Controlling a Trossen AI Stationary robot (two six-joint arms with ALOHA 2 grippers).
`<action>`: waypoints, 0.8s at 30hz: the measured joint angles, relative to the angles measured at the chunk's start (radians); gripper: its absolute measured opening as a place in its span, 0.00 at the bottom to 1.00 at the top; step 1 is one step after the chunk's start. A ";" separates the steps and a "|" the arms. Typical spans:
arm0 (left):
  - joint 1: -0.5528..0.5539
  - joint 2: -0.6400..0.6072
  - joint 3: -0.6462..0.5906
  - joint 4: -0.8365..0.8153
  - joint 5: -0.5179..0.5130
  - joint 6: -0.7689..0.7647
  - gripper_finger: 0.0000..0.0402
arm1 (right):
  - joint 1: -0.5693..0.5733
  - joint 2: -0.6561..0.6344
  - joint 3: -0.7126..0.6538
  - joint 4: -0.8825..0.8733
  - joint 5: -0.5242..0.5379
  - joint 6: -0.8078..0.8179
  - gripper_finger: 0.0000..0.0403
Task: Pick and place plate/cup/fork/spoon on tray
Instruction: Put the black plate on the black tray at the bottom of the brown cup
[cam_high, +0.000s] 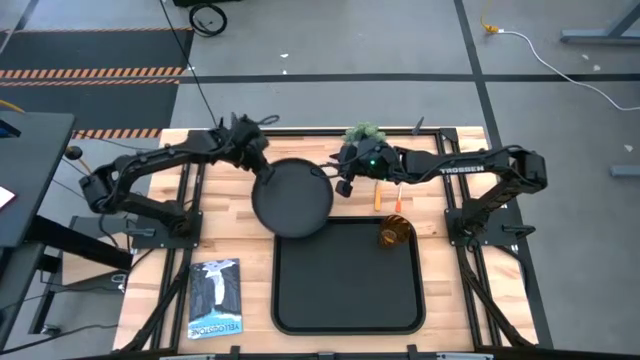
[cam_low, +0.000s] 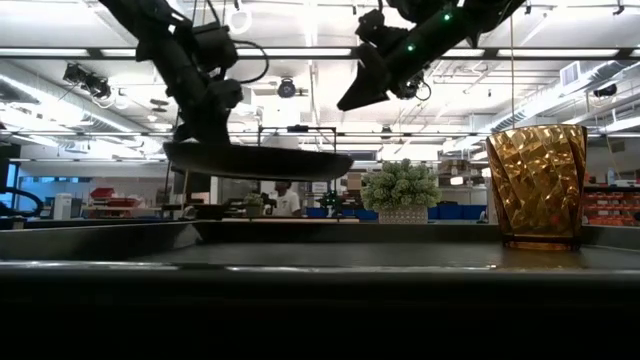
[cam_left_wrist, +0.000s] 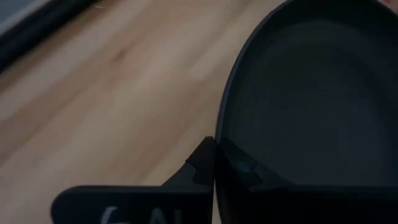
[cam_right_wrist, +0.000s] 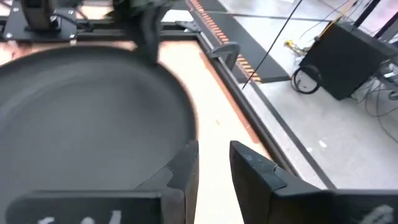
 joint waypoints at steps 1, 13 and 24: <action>-0.025 0.000 0.000 0.002 0.000 -0.020 0.04 | -0.005 -0.003 0.000 0.008 -0.001 -0.007 0.24; -0.351 0.070 0.000 0.022 -0.059 -0.256 0.04 | 0.029 -0.009 0.000 -0.096 -0.052 0.042 0.23; -0.487 0.195 0.035 0.088 -0.080 -0.352 0.04 | 0.182 -0.023 0.000 -0.119 0.189 0.029 0.20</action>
